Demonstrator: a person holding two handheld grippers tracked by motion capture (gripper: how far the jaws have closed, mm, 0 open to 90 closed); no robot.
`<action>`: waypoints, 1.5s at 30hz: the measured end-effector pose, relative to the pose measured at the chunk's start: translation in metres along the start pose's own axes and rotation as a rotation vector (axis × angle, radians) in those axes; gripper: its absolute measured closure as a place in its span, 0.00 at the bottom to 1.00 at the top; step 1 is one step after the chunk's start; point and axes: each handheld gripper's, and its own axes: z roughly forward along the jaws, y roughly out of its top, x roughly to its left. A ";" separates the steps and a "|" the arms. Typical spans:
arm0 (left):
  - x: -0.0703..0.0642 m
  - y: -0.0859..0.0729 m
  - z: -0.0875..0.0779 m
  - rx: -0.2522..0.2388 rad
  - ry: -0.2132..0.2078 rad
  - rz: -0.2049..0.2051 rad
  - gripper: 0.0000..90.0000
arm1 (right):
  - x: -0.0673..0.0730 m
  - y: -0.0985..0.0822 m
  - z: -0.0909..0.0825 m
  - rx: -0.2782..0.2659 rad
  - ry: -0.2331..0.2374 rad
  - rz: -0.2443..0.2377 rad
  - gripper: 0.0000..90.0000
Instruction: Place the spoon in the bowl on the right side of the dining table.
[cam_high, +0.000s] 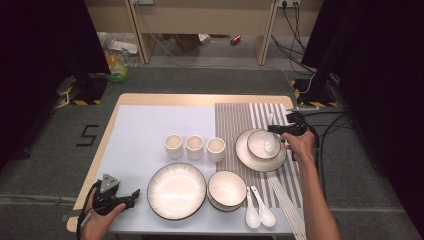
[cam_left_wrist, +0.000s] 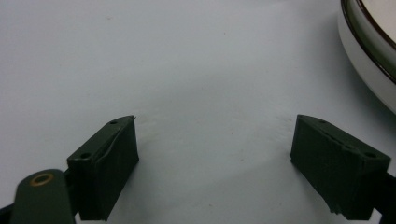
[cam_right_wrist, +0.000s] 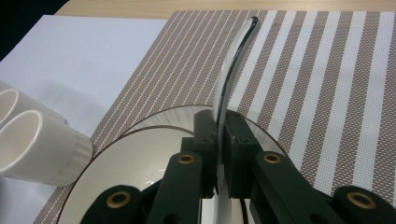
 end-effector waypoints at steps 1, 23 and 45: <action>0.000 0.000 0.000 -0.001 0.001 0.000 0.16 | 0.000 0.000 0.000 -0.003 0.003 0.000 0.94; 0.000 0.000 0.000 -0.001 0.001 0.002 0.16 | 0.003 0.003 0.003 0.016 -0.075 0.002 0.76; 0.000 0.000 0.000 0.000 0.000 0.000 0.16 | -0.004 0.007 -0.009 0.043 -0.201 -0.009 0.64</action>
